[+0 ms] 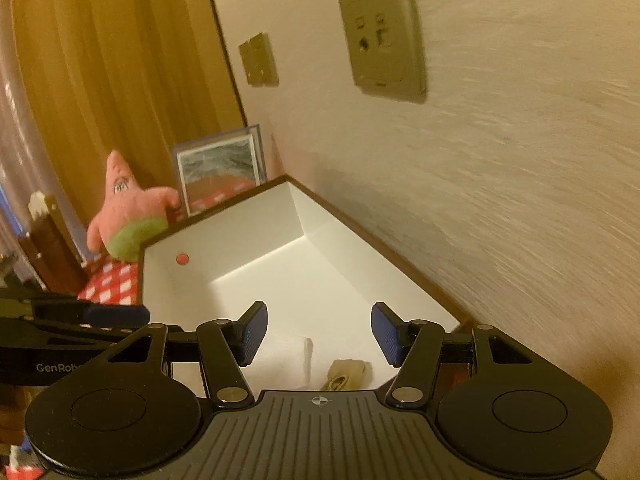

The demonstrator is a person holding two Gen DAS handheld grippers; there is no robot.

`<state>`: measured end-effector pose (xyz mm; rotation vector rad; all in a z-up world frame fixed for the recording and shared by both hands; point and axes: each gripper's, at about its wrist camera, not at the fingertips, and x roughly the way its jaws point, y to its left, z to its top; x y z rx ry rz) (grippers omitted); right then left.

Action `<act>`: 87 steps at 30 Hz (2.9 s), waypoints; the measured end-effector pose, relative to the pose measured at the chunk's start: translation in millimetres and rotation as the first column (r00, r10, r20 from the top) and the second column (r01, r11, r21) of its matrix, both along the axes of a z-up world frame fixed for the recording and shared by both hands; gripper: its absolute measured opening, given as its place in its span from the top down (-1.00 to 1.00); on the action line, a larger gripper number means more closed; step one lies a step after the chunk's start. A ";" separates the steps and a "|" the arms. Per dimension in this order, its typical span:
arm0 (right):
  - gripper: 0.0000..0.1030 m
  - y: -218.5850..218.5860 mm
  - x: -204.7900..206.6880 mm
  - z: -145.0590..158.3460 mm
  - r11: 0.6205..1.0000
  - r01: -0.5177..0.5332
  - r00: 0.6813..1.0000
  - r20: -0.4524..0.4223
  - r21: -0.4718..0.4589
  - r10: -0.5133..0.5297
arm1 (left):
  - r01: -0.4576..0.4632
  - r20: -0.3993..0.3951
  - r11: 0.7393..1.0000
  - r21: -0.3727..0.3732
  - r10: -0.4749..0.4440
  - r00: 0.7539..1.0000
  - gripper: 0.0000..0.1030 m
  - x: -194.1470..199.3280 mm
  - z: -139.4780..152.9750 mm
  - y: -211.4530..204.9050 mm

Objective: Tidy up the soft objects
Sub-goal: 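Withdraw both grippers from the box back over the cloth pile, then lower the right gripper onto the cream scrunchie and close on it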

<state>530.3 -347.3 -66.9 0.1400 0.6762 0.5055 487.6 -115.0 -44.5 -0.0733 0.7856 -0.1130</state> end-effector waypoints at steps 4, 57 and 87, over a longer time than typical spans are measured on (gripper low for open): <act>-0.12 -3.1 -16.1 9.3 1.000 0.028 1.000 -0.001 0.014 -0.028 | 0.000 0.015 1.000 -0.012 0.000 1.000 0.08 -19.5 9.9 6.3; -0.12 178.9 -270.9 -18.4 0.974 -0.220 0.955 -0.216 -0.062 0.202 | -0.152 -0.104 0.988 0.014 0.153 0.983 0.08 -309.0 -10.5 186.7; -0.12 254.4 -225.9 -70.3 0.907 -0.349 0.936 -0.132 -0.236 0.326 | -0.211 -0.087 0.976 0.048 0.215 0.973 0.08 -286.6 -42.9 222.0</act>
